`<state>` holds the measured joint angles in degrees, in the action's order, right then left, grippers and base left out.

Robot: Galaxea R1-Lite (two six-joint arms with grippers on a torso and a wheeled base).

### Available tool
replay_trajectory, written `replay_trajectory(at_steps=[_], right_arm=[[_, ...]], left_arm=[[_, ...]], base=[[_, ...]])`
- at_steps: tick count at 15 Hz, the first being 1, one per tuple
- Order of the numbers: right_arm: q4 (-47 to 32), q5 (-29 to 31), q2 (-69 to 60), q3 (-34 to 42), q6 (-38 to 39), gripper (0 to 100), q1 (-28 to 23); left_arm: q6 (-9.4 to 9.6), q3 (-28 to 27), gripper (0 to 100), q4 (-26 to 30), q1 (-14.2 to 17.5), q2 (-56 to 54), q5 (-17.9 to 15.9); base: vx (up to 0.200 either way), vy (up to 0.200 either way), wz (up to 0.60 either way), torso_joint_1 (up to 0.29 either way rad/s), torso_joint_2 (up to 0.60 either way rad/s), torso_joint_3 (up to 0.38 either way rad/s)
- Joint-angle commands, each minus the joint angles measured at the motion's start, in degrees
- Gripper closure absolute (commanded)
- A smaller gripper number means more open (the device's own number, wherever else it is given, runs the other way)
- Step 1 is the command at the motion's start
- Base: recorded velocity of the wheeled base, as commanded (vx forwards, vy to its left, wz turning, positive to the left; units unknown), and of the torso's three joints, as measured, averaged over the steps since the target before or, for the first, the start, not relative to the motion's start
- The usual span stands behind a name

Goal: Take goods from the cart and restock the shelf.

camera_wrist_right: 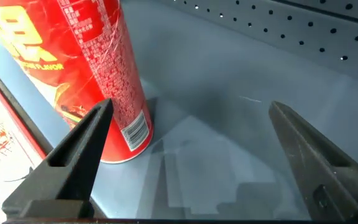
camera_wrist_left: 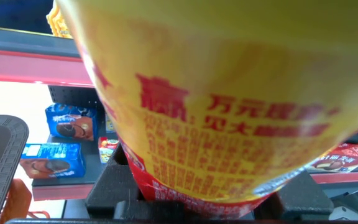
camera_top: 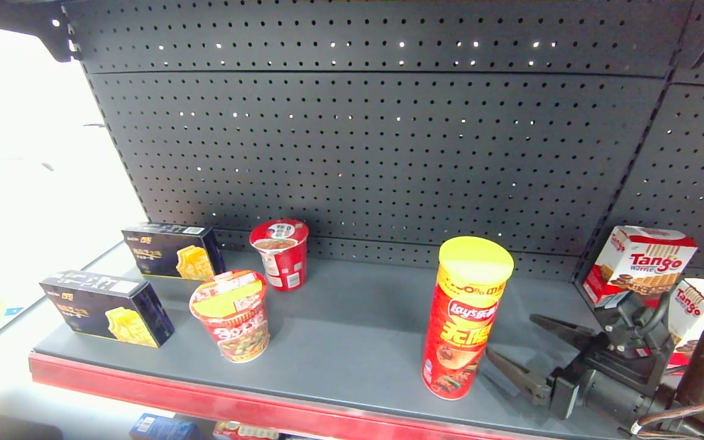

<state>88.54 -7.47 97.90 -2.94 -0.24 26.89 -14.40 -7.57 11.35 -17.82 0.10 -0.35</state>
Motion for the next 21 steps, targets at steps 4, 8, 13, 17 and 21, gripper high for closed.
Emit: replay_trajectory(at_steps=[4,8,13,17,21], right_arm=[[-0.12,0.0,2.56,-2.25,-0.11,0,-2.46],[-0.21,0.0,3.87,-4.09,-0.28,0,-1.32],[-0.03,0.0,1.94,-1.72,-0.81,0,1.06],[-0.03,0.0,1.33,-1.98,-0.99,0,-0.35],[-0.21,0.0,-1.05,-4.27,-1.25,0,-2.37]], left_arm=[[-0.02,0.01,100,-0.01,-0.02,-0.1,0.0],[-0.02,0.01,100,-0.01,-0.02,-0.1,0.0],[-0.28,0.01,100,-0.01,-0.11,-0.1,0.0],[-0.28,0.01,100,-0.01,-0.02,-0.1,0.0],[-0.37,0.01,100,-0.01,-0.02,-0.1,0.0]], base=[[0.0,0.0,0.0,0.0,0.0,0.0],[0.0,0.0,0.0,0.0,0.0,0.0],[0.0,0.0,0.0,0.0,0.0,0.0],[0.0,0.0,0.0,0.0,0.0,0.0],[0.0,0.0,0.0,0.0,0.0,0.0]])
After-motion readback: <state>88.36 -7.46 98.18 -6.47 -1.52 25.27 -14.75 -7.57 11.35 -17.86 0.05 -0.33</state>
